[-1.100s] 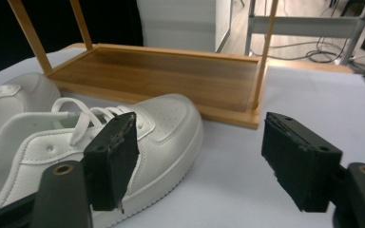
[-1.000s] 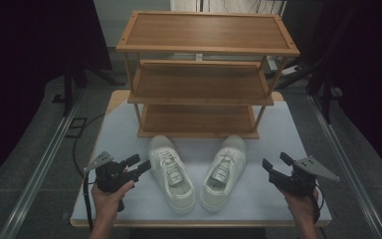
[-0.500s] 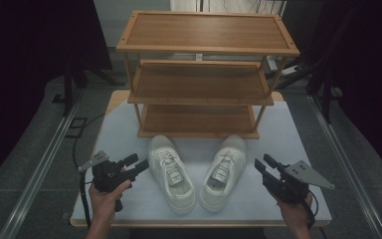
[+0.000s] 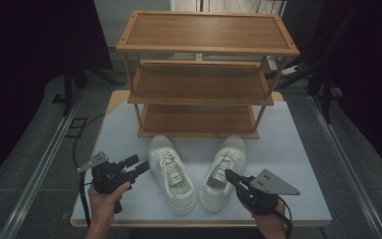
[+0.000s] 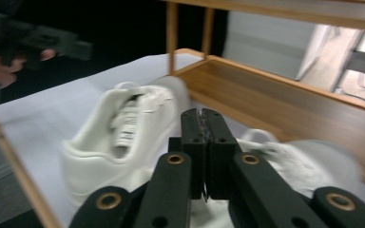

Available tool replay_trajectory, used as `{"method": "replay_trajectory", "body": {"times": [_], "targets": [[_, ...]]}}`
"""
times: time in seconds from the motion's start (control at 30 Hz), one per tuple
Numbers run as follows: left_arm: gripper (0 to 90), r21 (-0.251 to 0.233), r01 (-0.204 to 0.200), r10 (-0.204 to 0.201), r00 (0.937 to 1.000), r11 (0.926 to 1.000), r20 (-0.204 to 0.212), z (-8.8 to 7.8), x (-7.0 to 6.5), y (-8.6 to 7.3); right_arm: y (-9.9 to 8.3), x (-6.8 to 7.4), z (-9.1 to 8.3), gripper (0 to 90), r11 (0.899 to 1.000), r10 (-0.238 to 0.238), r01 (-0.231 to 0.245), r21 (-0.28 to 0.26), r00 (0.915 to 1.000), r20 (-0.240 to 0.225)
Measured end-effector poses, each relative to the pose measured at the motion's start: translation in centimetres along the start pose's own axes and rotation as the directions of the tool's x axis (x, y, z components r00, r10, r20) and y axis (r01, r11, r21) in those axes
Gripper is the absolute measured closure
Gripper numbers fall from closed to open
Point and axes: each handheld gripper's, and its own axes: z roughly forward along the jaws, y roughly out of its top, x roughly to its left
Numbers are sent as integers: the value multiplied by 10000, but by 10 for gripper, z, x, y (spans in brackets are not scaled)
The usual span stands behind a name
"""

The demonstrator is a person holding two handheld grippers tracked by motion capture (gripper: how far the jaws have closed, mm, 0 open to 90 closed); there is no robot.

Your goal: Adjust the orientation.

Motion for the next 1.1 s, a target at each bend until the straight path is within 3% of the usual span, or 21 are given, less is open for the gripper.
{"method": "replay_trajectory", "body": {"times": [0.13, 0.17, 0.4, 0.8, 0.93, 1.1], "targets": [[352, -188, 152, -152, 9999, 9997, 11, -4, 2, 2, -4, 15, 13, 894, 9991, -232, 248, 345, 9987, -455], [352, -292, 300, -295, 9994, 9991, 176, -5, 1, 3, -9, 23, 19, 895, 9980, -304, 341, 539, 9973, -674], [352, -350, 164, -156, 9996, 9993, 247, -6, -4, 7, -21, 46, 35, 894, 9907, -521, 652, 1190, 9926, -1100], [353, -300, 139, -130, 9995, 9995, 293, -4, -6, 5, -40, 59, 58, 894, 9751, -633, 840, 2053, 9924, -1055], [355, -334, 159, -150, 9995, 9993, 260, -4, -6, 5, -41, 62, 59, 895, 9753, -600, 784, 2064, 9938, -936], [355, -430, 199, -191, 9996, 9989, 194, -7, -5, 6, -41, 71, 62, 895, 9765, -617, 865, 1974, 9897, -1288]]}}
